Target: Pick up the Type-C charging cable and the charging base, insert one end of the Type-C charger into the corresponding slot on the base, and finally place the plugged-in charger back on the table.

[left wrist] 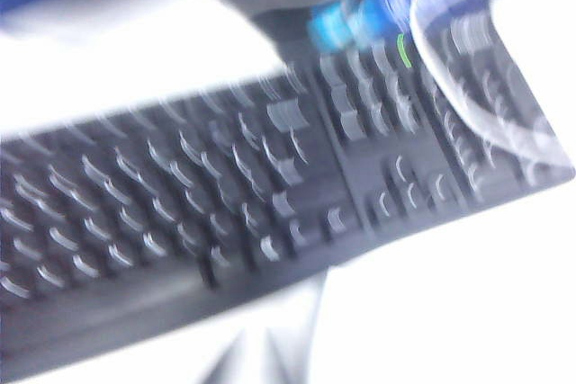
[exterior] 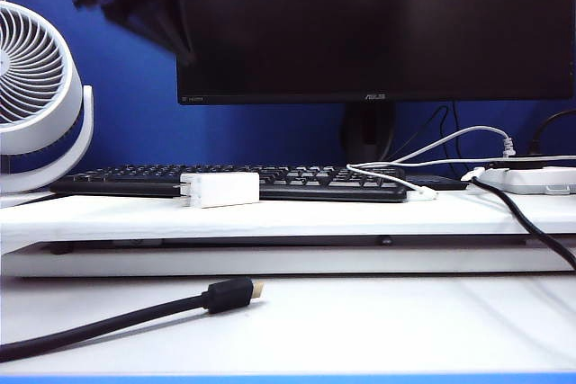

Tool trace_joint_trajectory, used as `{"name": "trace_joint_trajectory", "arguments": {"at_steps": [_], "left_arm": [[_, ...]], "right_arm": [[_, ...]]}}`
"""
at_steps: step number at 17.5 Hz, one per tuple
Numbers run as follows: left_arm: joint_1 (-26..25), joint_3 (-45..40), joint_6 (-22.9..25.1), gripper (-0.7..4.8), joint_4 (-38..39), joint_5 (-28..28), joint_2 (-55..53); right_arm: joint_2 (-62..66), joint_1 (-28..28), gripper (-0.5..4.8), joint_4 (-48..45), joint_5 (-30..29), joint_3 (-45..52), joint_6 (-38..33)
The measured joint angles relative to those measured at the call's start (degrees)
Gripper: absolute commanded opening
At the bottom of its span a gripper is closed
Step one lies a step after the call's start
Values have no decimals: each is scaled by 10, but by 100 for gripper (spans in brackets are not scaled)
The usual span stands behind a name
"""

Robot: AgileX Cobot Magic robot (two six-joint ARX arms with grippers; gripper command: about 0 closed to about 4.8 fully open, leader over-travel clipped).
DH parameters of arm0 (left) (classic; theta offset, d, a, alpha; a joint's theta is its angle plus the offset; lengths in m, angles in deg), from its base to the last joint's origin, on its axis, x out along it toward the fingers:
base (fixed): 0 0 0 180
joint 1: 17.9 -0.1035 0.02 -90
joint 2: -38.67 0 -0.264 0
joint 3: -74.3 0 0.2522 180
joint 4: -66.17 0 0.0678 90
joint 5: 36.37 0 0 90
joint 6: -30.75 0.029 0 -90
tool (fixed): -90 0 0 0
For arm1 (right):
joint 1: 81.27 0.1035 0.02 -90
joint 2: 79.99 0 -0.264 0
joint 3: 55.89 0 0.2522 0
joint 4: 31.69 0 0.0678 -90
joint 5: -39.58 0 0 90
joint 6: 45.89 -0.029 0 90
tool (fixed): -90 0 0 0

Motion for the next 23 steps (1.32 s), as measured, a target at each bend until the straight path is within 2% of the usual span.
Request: {"name": "trace_joint_trajectory", "arguments": {"at_steps": [1, 2, 4, 5, 8, 10, 15, 19, 23], "left_arm": [[-2, 0, 2, 451, 12, -4, -12], [-4, 0, 6, 463, 37, -17, -28], [-1, 0, 28, 463, 65, -33, -38], [2, 0, 33, 463, 68, -29, -45], [26, 1, 46, 471, 70, -23, -49], [37, 7, 51, 471, 83, -24, -53], [43, 136, 53, 471, 205, -24, -128], [43, 229, 53, 470, 273, -24, -202], [46, 233, 53, 467, 341, -9, -258]], "right_arm": [[3, 17, -5, 0, 5, 0, 0], [5, 40, -5, 1, 3, 0, 2], [7, 37, -5, 0, 17, 0, 2], [14, 61, -5, 1, 21, 0, 2], [18, 68, -5, 1, 21, 0, 2], [22, 93, -5, 5, 19, 0, 3], [21, 103, -5, 5, 20, 0, 3], [21, 101, -5, 7, 21, 0, 3], [21, 101, -5, 8, 21, 0, 3]]}}
